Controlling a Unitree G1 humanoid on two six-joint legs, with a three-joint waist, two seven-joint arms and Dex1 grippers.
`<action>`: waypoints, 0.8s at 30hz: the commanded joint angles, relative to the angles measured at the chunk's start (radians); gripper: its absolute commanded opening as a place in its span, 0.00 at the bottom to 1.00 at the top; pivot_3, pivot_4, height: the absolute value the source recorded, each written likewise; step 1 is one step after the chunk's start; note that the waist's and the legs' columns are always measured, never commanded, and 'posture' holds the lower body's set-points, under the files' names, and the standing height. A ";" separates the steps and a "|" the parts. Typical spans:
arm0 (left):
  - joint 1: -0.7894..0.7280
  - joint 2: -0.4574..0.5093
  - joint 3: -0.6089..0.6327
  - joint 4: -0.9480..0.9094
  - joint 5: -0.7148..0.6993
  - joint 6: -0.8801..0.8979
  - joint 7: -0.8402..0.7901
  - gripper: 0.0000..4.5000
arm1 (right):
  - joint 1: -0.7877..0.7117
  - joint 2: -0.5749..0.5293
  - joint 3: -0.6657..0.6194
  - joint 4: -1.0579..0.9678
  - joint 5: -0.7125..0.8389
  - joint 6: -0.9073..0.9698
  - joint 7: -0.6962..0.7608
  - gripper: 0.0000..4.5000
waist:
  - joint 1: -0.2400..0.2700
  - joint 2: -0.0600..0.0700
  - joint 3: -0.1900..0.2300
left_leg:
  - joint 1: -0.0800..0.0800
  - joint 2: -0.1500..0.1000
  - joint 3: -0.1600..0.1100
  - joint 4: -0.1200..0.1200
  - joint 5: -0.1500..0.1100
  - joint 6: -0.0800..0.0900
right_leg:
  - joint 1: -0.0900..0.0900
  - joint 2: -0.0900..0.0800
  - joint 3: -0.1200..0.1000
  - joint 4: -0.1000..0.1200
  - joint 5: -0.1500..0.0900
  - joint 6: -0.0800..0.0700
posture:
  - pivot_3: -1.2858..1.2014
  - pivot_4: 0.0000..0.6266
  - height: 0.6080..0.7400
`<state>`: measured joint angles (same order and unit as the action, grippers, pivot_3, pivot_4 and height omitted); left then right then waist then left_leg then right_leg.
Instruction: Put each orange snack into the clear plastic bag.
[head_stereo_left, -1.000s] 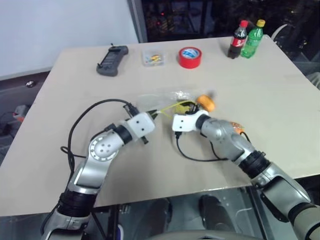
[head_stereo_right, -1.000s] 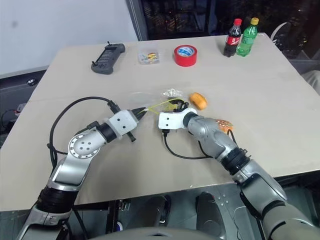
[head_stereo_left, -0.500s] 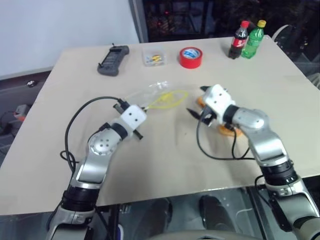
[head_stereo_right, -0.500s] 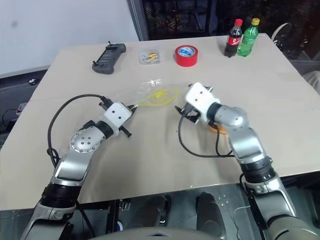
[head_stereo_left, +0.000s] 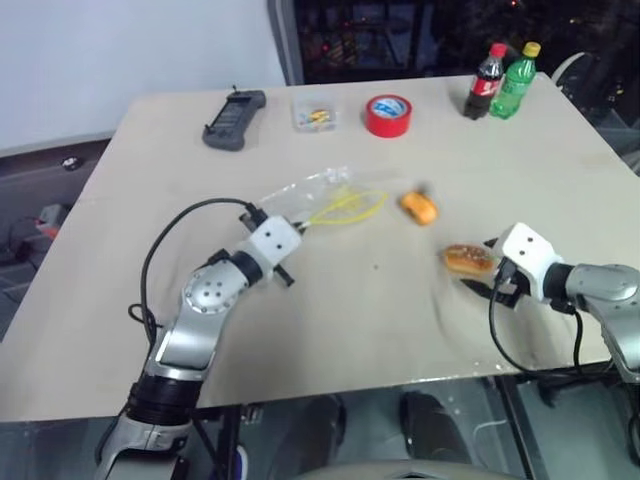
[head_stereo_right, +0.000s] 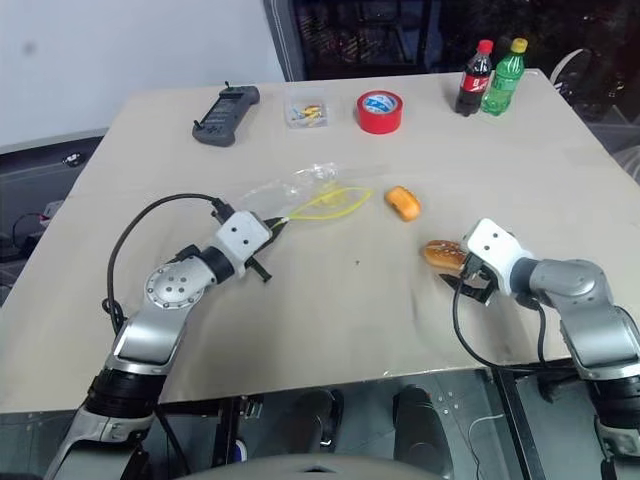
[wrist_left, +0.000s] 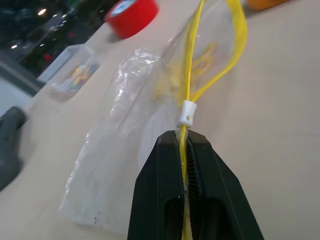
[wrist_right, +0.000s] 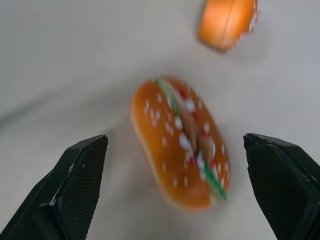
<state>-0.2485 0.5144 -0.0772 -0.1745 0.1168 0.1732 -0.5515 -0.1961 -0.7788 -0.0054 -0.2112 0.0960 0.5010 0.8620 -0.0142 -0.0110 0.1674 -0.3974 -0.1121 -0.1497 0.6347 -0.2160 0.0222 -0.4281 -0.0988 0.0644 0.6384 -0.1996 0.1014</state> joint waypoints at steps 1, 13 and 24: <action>0.003 0.026 0.010 -0.034 -0.016 -0.044 -0.024 0.00 | -0.049 0.002 0.018 0.096 0.003 -0.055 0.021 0.93 | -0.001 0.000 0.000 | 0.000 0.000 0.000 0.000 0.000 0.000 | 0.000 0.000 0.000 0.000 0.000 0.000 | 0.52 0.24 1.00; 0.024 0.053 0.016 -0.049 -0.019 -0.060 -0.037 0.00 | -0.084 0.088 -0.040 -0.022 0.170 0.023 0.001 0.01 | 0.000 0.000 0.000 | -0.001 0.001 -0.001 0.000 0.000 0.000 | 0.000 0.000 0.000 -0.001 0.000 0.000 | 0.52 0.24 1.00; 0.024 0.039 0.005 -0.093 -0.026 -0.043 -0.032 0.00 | -0.297 0.458 0.128 -0.042 0.179 0.268 -0.307 0.01 | 0.002 -0.001 0.000 | 0.000 0.004 -0.005 0.000 0.000 0.000 | -0.001 0.003 0.001 -0.001 0.000 -0.001 | 0.52 0.24 1.00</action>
<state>-0.2222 0.5539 -0.0836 -0.2206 0.0959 0.1328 -0.5925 -0.4754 -0.3219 0.1301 -0.2596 0.2909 0.7630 0.5957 -0.0123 -0.0116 0.1678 -0.3980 -0.1085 -0.1548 0.6351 -0.2162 0.0218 -0.4289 -0.0958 0.0647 0.6377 -0.1991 0.1003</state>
